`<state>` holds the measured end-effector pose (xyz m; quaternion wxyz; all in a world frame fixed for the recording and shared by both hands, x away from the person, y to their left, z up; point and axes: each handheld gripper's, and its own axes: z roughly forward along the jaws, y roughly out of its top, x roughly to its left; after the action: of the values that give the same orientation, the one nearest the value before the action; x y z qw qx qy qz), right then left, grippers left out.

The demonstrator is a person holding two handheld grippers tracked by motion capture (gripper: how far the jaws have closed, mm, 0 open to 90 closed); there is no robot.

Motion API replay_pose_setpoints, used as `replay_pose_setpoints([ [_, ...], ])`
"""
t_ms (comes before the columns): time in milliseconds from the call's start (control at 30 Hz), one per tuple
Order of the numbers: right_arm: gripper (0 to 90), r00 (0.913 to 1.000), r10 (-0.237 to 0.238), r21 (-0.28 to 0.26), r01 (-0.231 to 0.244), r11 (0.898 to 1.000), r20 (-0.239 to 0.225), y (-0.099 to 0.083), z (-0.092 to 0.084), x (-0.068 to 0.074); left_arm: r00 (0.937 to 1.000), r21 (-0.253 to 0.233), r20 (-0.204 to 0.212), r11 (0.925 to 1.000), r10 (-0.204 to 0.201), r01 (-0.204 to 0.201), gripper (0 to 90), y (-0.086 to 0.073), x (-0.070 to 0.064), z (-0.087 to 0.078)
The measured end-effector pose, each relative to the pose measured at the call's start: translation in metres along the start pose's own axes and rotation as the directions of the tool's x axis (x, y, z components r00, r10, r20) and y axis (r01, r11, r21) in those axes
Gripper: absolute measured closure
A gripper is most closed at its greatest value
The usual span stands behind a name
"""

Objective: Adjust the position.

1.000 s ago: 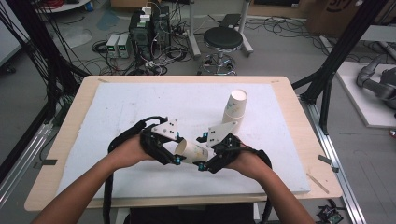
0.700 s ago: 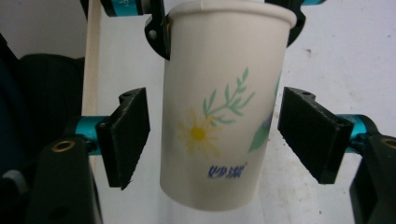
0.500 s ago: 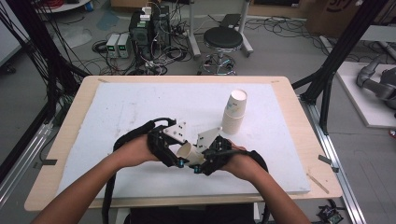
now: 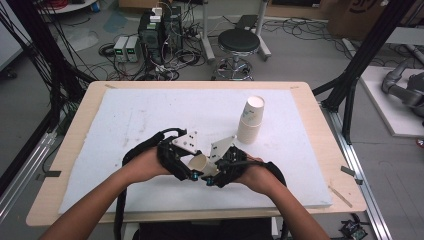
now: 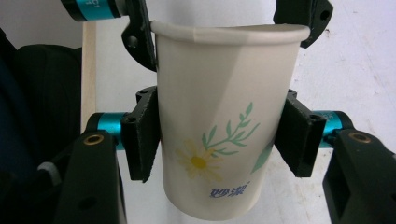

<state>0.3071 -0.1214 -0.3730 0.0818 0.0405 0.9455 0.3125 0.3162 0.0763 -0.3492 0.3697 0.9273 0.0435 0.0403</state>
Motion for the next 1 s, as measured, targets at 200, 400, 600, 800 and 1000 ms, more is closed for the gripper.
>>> replay_pose_setpoints([
  [200,38.8,0.9987,0.05,-0.01,-0.049,0.999,0.013,-0.006,-0.007,-0.003,0.9982,-0.13,-0.033,0.9904,-0.051,0.046,22.9,-0.011,0.004,-0.009],
  [400,38.1,0.9905,0.131,-0.096,-0.127,0.987,0.041,-0.027,-0.024,-0.008,0.99,-0.304,-0.057,0.9466,-0.129,0.106,19.7,-0.033,0.003,-0.018],
  [600,37.0,0.9721,0.224,-0.221,-0.204,0.954,0.069,-0.055,-0.039,-0.01,0.9682,-0.443,-0.09,0.8802,-0.233,0.171,18.3,-0.057,0.003,-0.024],
  [800,37.0,0.9575,0.273,-0.351,-0.226,0.909,0.092,-0.079,-0.047,-0.005,0.9461,-0.534,-0.126,0.8242,-0.298,0.189,17.9,-0.077,0.001,-0.016],
  [1000,37.0,0.9396,0.32,-0.433,-0.24,0.869,0.121,-0.097,-0.049,-0.002,0.9205,-0.607,-0.18,0.7755,-0.347,0.174,17.9,-0.094,-0.003,-0.011],
])
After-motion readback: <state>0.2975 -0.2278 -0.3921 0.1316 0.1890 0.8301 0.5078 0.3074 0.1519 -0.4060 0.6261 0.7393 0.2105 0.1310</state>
